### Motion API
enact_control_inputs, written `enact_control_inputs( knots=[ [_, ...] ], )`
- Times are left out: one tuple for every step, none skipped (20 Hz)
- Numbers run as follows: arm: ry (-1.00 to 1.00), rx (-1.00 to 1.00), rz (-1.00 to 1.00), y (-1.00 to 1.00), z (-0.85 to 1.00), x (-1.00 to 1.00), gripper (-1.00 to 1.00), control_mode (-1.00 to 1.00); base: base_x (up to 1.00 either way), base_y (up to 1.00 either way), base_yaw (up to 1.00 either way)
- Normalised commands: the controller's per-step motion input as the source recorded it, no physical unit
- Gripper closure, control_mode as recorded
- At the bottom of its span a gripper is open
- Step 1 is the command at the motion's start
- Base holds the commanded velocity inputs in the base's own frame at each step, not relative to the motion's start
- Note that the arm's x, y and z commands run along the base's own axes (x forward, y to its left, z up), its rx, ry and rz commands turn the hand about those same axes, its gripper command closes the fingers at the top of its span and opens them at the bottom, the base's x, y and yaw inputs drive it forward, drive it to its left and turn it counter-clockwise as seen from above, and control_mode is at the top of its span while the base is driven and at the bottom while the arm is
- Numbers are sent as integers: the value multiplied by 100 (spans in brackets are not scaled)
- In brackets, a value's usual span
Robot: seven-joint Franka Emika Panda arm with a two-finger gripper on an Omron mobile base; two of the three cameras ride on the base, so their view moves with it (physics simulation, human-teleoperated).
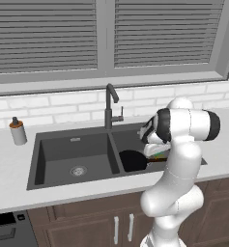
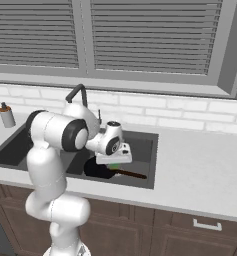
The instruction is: Pick the pan and sponge and place them into the sink. Then turn on the water.
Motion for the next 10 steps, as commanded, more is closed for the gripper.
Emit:
enact_control_inputs(
  knots=[
    [0, -15, 0, 0, -62, 15, 100, -100, 0, 0, 0],
    [0, -14, 0, 0, -63, 16, 100, -100, 0, 0, 0],
    [0, -13, 0, 0, -59, 18, 100, -100, 0, 0, 0],
    [0, -11, 0, 0, -54, 18, 100, -100, 0, 0, 0],
    [2, -9, 0, 0, -45, 16, 100, -100, 0, 0, 0],
    [2, -6, 1, 0, -41, 17, 100, -100, 0, 0, 0],
    [2, -3, 1, 0, -33, 18, 100, -100, 0, 0, 0],
    [4, 0, 1, 0, -24, 16, 100, -100, 0, 0, 0],
    [4, 0, 1, 0, -16, 16, 100, -100, 0, 0, 0],
    [3, 0, 1, 0, -9, 16, 100, -100, 0, 0, 0]
  ],
)
